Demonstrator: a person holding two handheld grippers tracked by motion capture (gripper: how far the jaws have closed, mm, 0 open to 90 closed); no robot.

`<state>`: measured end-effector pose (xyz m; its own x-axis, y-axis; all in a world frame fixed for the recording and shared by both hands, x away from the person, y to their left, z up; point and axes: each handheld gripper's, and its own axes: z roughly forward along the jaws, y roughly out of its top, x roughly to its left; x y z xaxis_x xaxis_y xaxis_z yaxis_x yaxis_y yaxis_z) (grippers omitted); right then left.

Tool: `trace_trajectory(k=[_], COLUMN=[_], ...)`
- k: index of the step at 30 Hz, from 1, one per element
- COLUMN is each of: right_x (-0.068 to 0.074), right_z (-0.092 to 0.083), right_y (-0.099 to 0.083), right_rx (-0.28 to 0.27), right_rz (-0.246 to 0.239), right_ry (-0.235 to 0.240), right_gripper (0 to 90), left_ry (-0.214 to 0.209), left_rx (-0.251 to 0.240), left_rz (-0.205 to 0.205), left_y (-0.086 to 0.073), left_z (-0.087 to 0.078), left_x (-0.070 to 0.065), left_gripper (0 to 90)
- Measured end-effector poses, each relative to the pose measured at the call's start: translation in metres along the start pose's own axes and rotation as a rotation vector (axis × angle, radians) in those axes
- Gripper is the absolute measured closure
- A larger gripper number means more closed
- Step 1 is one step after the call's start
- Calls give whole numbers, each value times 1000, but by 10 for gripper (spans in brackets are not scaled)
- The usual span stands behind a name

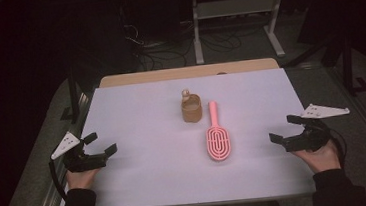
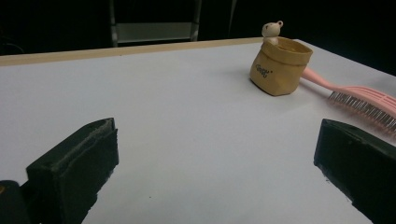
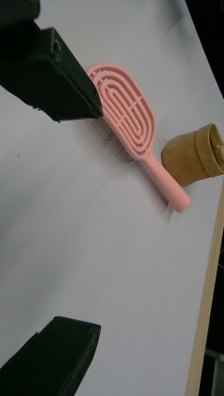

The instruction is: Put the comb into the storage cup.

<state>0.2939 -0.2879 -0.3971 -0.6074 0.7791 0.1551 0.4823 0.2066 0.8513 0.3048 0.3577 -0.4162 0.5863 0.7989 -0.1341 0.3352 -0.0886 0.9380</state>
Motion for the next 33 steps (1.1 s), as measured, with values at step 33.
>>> trace_trajectory(k=[33], right_x=[4], right_z=[28], right_y=[38], right_rx=[95], right_rz=[-49], right_ry=[63], right_gripper=[41], left_ry=[-30], left_rx=[-4], left_rz=[7], left_y=[2], left_z=[5], left_x=[-2], left_gripper=[0])
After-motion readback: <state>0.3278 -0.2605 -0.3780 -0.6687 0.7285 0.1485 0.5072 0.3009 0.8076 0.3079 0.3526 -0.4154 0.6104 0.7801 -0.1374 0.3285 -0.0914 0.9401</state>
